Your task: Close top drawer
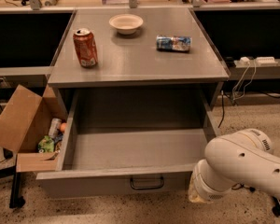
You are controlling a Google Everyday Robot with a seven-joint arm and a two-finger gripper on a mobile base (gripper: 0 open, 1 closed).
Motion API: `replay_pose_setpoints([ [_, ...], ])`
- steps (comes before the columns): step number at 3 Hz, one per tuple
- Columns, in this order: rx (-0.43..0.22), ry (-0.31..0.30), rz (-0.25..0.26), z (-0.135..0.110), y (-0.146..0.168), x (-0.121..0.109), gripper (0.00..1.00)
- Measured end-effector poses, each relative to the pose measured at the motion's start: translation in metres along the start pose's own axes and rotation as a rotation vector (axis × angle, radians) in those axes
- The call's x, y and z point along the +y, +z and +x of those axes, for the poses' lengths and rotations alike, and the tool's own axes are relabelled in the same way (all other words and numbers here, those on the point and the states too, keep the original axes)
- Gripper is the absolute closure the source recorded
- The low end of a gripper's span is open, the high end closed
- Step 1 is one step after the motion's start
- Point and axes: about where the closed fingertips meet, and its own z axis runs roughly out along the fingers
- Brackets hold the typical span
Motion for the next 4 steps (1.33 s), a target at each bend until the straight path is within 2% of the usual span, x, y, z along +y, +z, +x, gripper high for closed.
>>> replay_pose_setpoints([
  [2, -0.002, -0.003, 0.007, 0.001, 0.000, -0.004, 0.00],
  [3, -0.009, -0.010, 0.025, 0.005, -0.002, -0.014, 0.00],
  [4, -0.039, -0.023, 0.067, 0.012, -0.004, -0.051, 0.18],
])
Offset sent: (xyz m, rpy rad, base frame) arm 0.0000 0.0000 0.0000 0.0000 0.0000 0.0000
